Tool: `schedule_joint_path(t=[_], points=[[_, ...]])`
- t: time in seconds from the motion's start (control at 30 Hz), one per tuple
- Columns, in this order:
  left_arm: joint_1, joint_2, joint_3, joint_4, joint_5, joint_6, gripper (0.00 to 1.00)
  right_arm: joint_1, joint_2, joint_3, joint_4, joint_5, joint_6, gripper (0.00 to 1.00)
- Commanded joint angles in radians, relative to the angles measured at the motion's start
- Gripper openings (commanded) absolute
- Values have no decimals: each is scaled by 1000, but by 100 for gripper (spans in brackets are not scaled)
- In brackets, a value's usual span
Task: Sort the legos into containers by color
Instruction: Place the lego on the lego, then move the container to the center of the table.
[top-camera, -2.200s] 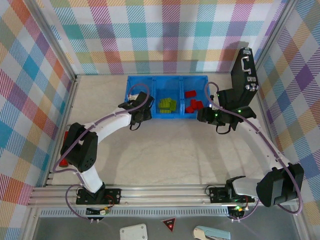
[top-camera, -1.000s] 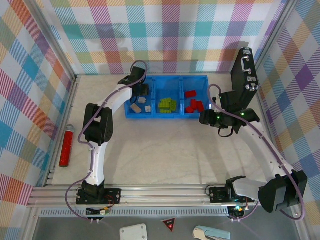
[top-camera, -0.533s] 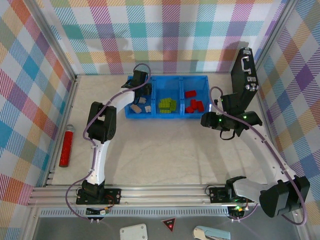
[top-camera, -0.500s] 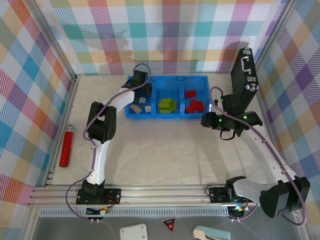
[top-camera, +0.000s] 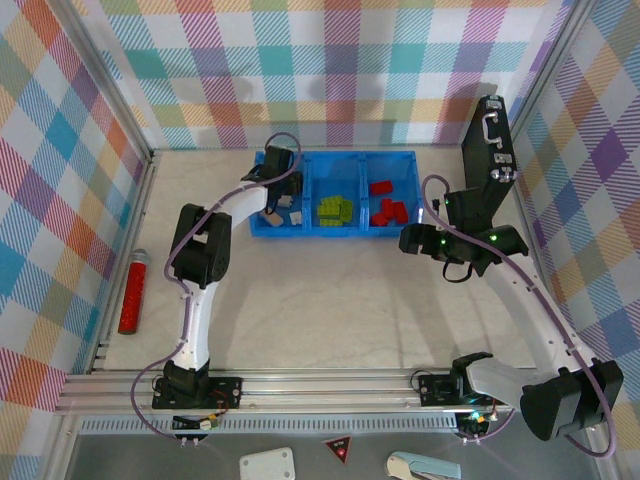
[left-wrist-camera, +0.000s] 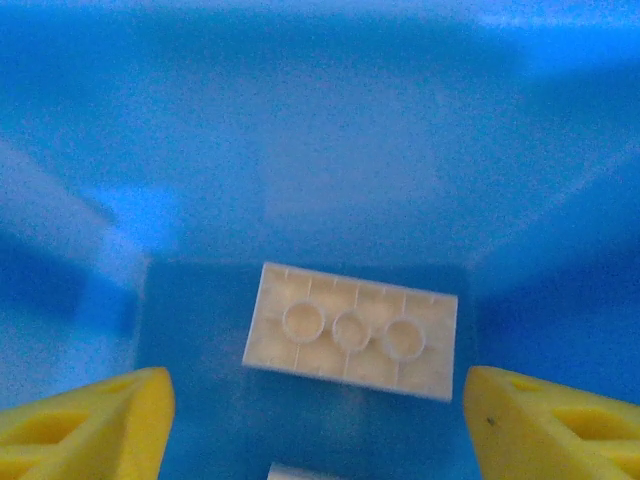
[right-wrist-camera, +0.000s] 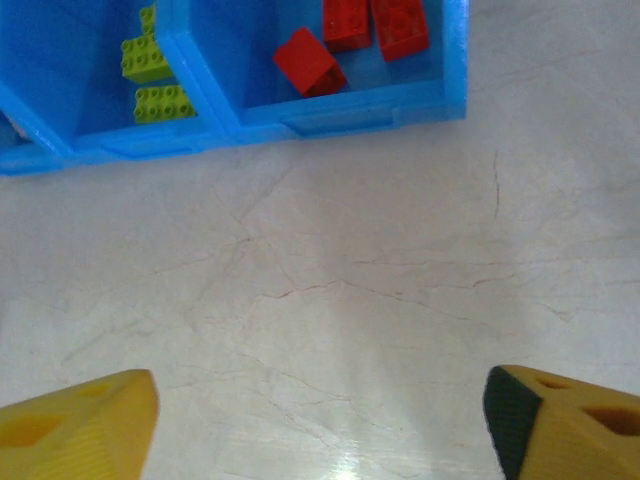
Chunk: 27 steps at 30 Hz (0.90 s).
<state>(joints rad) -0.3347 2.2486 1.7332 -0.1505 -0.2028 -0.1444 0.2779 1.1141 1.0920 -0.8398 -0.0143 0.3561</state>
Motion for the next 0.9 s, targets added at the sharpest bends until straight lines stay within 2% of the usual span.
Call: schedule_joint_path(t=[0.0, 0.07, 0.17, 0.47, 0.63, 0.87], points=[[6, -145, -58, 60, -7, -5, 80, 0, -20, -10, -20, 54, -12, 95], [6, -193, -105, 85, -17, 1, 89, -1, -21, -13, -22, 79, -16, 99], [6, -257, -151, 97, -36, 5, 99, 0, -23, -21, -18, 112, -23, 99], [6, -391, -265, 105, -57, 9, 100, -3, 16, -79, 33, 227, -55, 99], [6, -376, -267, 88, 11, 23, 79, -3, 28, -87, 45, 218, -57, 99], [7, -358, -272, 94, 12, 2, 49, -3, 0, -90, 35, 205, -57, 99]])
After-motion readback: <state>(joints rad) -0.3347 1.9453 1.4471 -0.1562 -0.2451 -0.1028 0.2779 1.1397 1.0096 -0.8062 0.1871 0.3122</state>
